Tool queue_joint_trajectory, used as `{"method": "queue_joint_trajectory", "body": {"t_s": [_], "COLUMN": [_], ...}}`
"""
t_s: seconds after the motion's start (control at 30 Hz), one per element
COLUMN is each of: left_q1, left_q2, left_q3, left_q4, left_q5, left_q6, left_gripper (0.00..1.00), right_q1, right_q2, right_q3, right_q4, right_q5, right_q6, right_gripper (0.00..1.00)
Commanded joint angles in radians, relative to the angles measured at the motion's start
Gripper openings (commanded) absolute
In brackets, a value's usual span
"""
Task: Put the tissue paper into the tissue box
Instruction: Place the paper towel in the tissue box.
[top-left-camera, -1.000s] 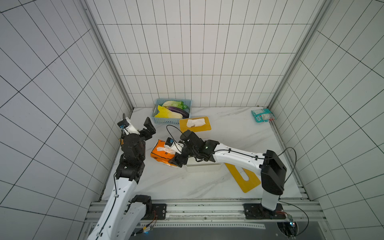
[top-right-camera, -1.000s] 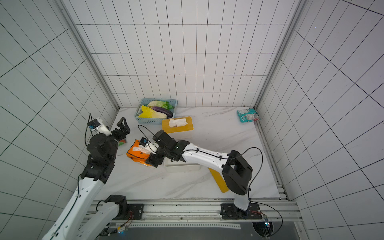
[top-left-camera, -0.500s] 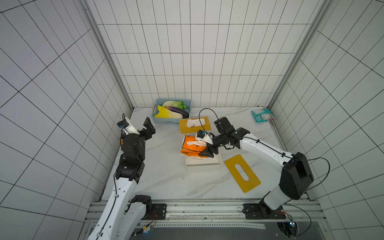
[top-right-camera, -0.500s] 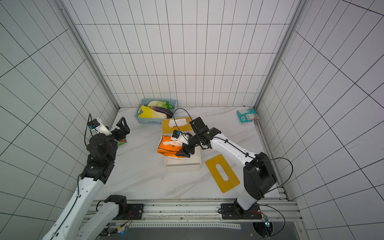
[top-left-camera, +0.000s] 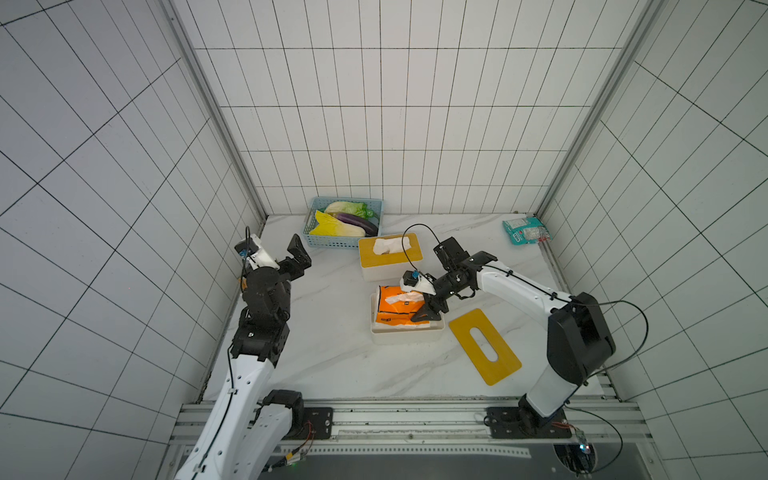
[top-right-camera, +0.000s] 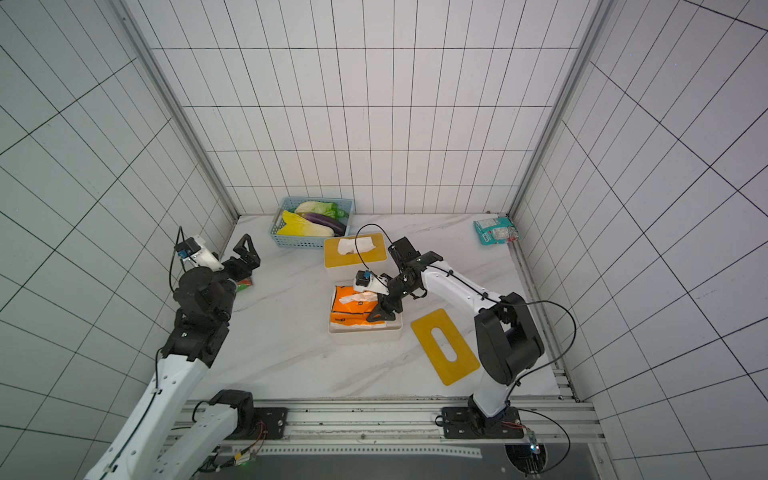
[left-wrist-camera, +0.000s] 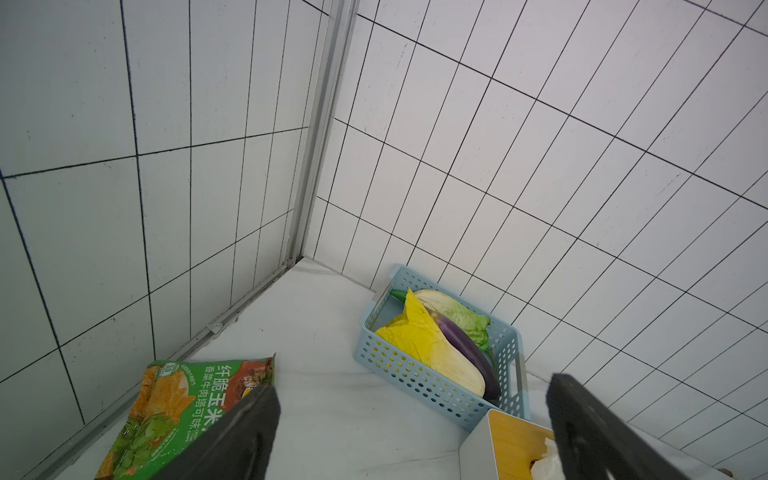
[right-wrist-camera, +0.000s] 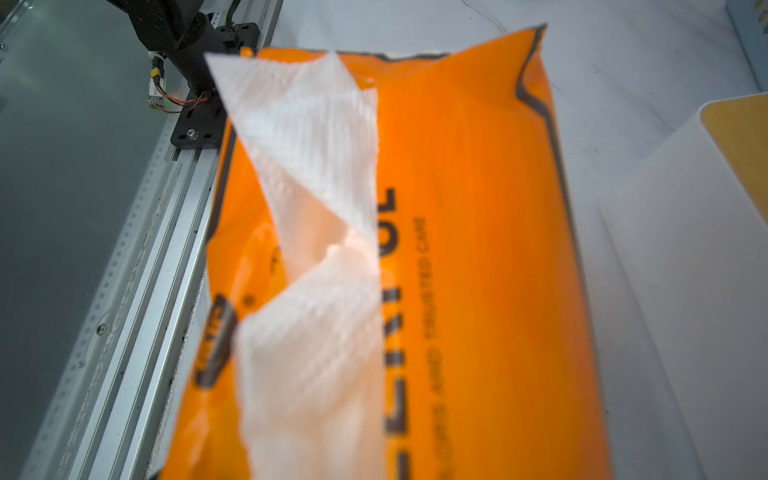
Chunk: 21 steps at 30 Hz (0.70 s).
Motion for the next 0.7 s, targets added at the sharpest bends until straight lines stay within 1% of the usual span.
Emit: {"method": "queue_joint_trajectory", "body": {"t_s": [0.0, 0.17, 0.47, 0.67], "left_q1": [0.005, 0.005, 0.005, 0.005], "left_q2": [-0.001, 0.000, 0.002, 0.002], "left_q3": [-0.011, -0.010, -0.010, -0.010], "left_q4": [0.027, 0.027, 0.027, 0.026], "left_q5": [0.010, 0.013, 0.015, 0.017], "left_q6": [0.010, 0.011, 0.010, 0.010], "left_gripper": [0.98, 0.98, 0.98, 0.98], "right_q1": [-0.007, -0.008, -0.007, -0.002], "right_q2": [0.025, 0.068, 0.115, 0.122], "right_q3": [0.024, 0.042, 0.053, 0.051], "right_q4": [-0.039, -0.039, -0.038, -0.027], "right_q5": [-0.010, 0.041, 0.059, 0.084], "right_q6": [-0.042, -0.045, -0.051, -0.036], "right_gripper": [0.79, 0.79, 0.81, 0.90]}}
